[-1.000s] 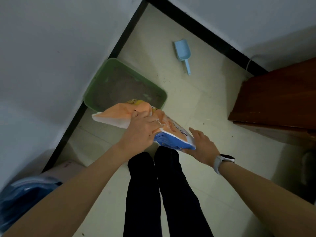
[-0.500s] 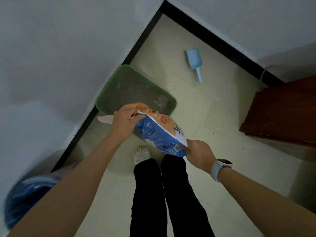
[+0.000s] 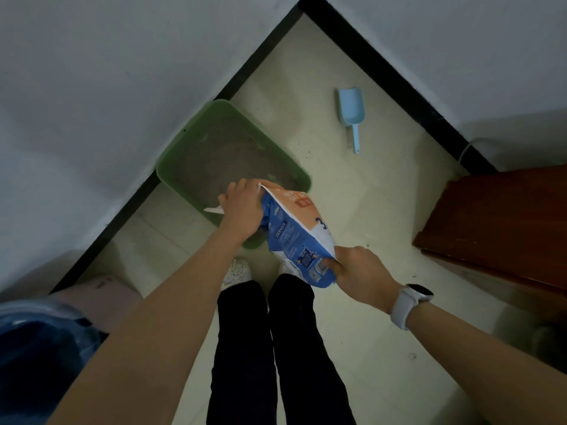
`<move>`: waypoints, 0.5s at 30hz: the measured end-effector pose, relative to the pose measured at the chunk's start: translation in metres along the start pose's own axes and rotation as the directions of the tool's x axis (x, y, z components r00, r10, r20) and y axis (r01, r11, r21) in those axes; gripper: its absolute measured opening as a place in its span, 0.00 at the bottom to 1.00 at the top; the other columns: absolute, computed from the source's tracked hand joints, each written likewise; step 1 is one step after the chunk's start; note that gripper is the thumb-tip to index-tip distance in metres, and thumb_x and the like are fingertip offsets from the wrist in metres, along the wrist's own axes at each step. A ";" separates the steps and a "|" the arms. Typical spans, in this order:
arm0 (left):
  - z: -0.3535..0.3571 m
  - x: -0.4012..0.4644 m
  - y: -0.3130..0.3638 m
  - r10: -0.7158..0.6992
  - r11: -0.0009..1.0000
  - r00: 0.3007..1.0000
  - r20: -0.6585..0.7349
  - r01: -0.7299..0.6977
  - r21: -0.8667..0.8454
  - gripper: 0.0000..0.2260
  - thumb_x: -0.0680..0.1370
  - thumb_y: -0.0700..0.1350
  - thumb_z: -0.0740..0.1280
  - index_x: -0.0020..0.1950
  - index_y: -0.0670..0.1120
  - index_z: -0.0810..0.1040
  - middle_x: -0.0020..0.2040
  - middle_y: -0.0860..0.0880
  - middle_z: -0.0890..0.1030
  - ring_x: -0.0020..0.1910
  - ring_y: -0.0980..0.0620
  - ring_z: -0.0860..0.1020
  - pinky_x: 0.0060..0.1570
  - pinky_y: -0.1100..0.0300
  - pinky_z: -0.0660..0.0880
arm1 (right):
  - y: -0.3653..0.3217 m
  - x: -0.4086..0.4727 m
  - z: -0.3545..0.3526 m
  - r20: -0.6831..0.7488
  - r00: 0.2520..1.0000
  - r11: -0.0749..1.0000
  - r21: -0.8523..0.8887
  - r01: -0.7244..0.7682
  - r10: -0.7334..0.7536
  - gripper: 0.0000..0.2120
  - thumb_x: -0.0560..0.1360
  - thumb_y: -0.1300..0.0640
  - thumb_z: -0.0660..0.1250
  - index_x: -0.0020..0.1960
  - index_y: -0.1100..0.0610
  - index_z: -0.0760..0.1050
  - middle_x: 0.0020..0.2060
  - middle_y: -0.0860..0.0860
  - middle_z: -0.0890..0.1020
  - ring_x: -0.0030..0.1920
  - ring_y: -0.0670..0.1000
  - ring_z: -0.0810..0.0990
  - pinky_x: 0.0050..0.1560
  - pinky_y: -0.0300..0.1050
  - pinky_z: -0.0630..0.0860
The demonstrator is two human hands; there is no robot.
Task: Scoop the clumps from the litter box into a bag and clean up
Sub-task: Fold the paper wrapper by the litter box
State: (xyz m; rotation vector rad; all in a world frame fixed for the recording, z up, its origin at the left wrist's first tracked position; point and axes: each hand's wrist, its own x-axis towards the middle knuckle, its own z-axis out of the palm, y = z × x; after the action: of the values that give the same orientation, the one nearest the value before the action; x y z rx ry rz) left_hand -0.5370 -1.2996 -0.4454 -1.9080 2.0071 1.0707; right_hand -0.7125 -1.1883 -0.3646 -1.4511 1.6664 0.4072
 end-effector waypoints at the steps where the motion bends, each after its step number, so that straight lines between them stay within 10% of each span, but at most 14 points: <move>1: 0.001 0.003 0.000 0.002 1.000 1.000 0.004 -0.002 -0.002 0.15 0.79 0.38 0.55 0.65 0.43 0.69 0.63 0.42 0.70 0.62 0.41 0.65 0.59 0.49 0.61 | -0.001 0.001 -0.003 0.002 1.000 1.000 -0.004 -0.002 0.002 0.14 0.80 0.53 0.54 0.51 0.63 0.72 0.46 0.63 0.79 0.47 0.65 0.75 0.44 0.50 0.69; 15: -0.005 0.032 -0.004 0.142 0.963 0.988 -0.056 -0.151 -0.223 0.18 0.75 0.29 0.59 0.65 0.37 0.73 0.61 0.37 0.75 0.61 0.40 0.72 0.60 0.57 0.65 | -0.007 0.014 -0.045 0.068 0.998 0.999 -0.042 -0.001 0.004 0.15 0.80 0.53 0.54 0.52 0.65 0.71 0.49 0.63 0.79 0.47 0.63 0.76 0.48 0.53 0.73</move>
State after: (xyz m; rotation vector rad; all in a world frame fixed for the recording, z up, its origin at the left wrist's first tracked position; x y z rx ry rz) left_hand -0.5370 -1.3276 -0.4620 -1.9238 2.1588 1.3639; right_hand -0.7233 -1.2318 -0.3480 -1.4499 1.6141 0.4906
